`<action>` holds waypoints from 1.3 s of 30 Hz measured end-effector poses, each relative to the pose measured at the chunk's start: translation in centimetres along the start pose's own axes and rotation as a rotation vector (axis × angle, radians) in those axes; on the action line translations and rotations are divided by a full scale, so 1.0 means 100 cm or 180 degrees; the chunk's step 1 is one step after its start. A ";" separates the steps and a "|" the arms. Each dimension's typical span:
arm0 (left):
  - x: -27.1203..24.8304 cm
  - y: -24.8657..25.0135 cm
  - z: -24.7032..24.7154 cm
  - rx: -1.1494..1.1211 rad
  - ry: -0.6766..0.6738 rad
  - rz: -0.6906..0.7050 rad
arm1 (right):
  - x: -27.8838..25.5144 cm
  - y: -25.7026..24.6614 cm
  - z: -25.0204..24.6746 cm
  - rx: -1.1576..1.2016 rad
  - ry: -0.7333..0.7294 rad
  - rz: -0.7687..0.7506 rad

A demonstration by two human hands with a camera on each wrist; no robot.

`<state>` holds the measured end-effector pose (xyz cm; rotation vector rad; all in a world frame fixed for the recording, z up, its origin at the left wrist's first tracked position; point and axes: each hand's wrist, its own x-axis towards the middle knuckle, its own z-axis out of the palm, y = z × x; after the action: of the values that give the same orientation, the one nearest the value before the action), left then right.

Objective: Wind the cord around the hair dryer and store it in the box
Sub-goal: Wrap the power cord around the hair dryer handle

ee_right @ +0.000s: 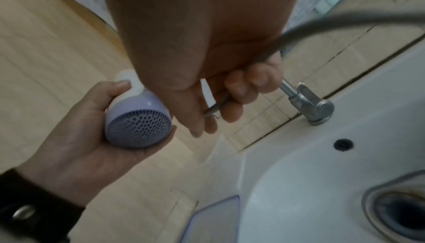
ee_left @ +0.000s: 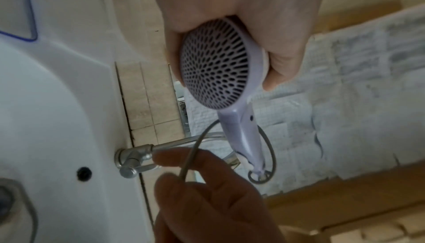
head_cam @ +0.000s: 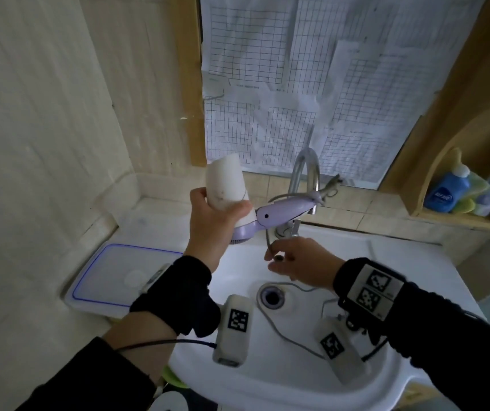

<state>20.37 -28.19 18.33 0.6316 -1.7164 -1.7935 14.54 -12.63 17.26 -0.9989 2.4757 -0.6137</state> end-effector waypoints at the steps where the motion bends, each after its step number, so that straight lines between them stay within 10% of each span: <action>1: -0.001 -0.002 0.000 0.0173 0.0030 0.0113 | -0.002 -0.001 0.003 -0.0099 -0.0117 0.0013; 15: -0.012 0.003 -0.001 0.1314 -0.0566 0.1241 | -0.027 -0.034 -0.030 -0.0861 -0.0096 -0.0584; 39: -0.008 0.041 -0.032 0.1538 -0.1792 0.1682 | -0.023 -0.046 -0.109 -0.1354 0.0661 -0.0360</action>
<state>23.43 -30.02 22.19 -0.1885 -2.4375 -1.2422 12.98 -11.29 29.08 -1.2940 2.8195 -0.2320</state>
